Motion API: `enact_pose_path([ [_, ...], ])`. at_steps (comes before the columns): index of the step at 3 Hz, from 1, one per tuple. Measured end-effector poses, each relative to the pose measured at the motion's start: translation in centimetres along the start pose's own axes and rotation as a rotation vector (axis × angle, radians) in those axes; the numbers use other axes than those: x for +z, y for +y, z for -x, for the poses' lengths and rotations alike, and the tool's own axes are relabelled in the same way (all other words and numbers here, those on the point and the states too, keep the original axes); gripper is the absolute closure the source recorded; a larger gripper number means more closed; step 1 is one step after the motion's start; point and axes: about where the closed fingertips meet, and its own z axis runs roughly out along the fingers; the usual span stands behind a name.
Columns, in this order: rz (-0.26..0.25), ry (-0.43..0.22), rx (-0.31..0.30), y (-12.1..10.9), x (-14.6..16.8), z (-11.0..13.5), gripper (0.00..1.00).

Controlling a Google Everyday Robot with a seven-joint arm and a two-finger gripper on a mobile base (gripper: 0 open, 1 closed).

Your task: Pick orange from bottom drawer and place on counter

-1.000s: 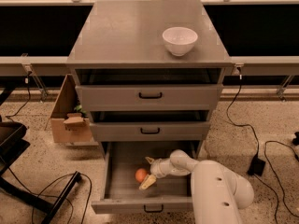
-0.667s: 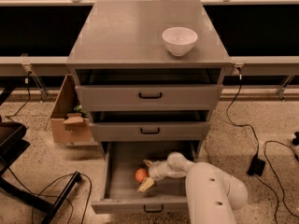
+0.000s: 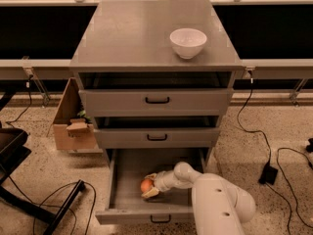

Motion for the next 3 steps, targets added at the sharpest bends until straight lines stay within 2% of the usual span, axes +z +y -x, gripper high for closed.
enact_pose_path([
  [1, 0.005, -0.024, 0.005, 0.0, -0.2, 1.5, 0.62],
  [2, -0.049, -0.051, -0.006, -1.3, -3.2, 4.1, 0.84],
  [3, -0.099, -0.078, 0.029, -1.5, -10.8, 7.7, 1.00],
])
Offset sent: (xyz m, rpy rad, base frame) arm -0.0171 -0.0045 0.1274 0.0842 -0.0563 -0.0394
